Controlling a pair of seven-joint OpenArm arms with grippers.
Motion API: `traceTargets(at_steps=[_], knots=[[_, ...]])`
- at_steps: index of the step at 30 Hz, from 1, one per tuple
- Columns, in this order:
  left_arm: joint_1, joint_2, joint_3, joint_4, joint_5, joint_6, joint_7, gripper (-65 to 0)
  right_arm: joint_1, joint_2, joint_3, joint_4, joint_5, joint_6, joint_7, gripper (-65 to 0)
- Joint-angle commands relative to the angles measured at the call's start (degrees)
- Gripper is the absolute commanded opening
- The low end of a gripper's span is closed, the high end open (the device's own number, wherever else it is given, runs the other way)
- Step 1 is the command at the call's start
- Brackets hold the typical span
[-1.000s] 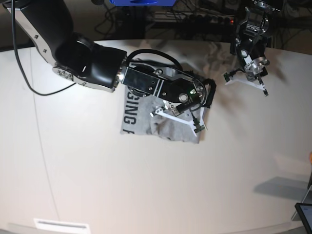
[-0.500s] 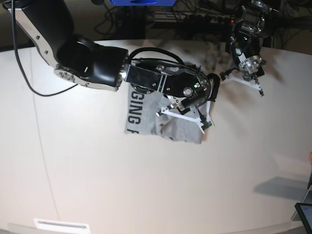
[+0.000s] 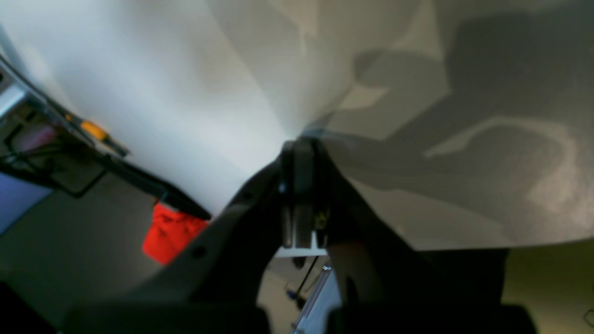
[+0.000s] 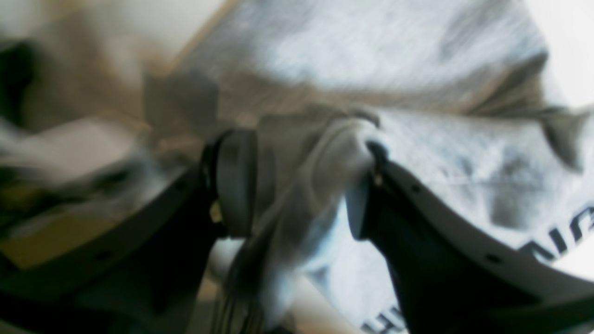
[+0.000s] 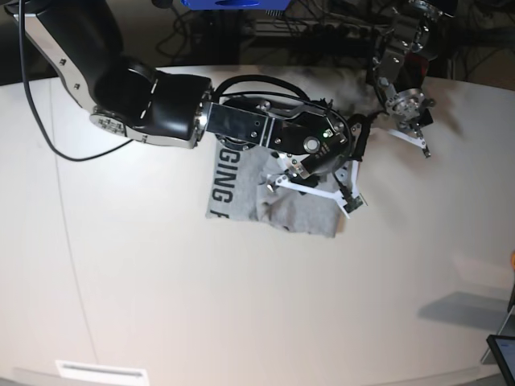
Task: Fold the T-shirt properly
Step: 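Pinch the folded edge with the right gripper and drag it inward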
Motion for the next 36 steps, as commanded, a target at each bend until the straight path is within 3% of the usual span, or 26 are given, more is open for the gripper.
traceTargets(at_steps=[1,8,12,15,18,21,25,27,30,36], knots=[[0.0,0.0,0.0,0.4,-0.9,-0.5,-1.1,-65.0,1.5,-0.9,0.3,2.0,-0.5,0.0,0.8,-36.0],[0.6,0.3,0.2,0.4,0.4,-0.5,-1.2,-65.0,1.6,-1.0,0.3,3.0,-0.5,0.0,0.8,-36.1],[2.0,-0.6,1.9,0.8,0.6,-0.5,-1.2,-65.0,1.8,-1.0,0.3,8.0,-0.5,0.0,5.5,-36.3],[2.3,-0.9,3.7,0.8,0.6,-0.5,-1.1,-65.0,3.6,-1.0,0.3,11.4,-0.5,0.0,5.8,-36.3],[2.3,-0.9,3.5,0.8,0.6,-0.5,-1.1,-65.0,5.3,-0.8,0.7,13.7,-0.7,0.0,2.6,-36.3],[2.3,-0.9,3.3,0.8,0.5,-0.5,-1.1,-65.0,5.2,-0.5,5.3,14.5,-0.8,0.0,-2.6,-36.6],[2.3,-0.9,3.3,0.8,0.4,-0.5,-1.3,-65.0,2.7,3.8,11.8,14.5,-0.8,0.0,-4.3,-36.9],[2.3,-0.9,3.3,0.8,0.4,-0.5,-1.3,-65.0,1.2,6.2,14.0,14.7,-0.8,0.0,-4.2,-41.8],[2.2,-1.0,3.3,0.8,0.4,-0.5,-1.4,-65.0,-3.1,8.9,19.6,14.8,-0.8,0.0,-4.2,-61.7],[1.6,-1.0,3.2,0.8,0.4,-0.5,-1.4,-65.0,-11.3,9.9,26.8,18.2,-0.8,0.0,-4.2,-63.8]])
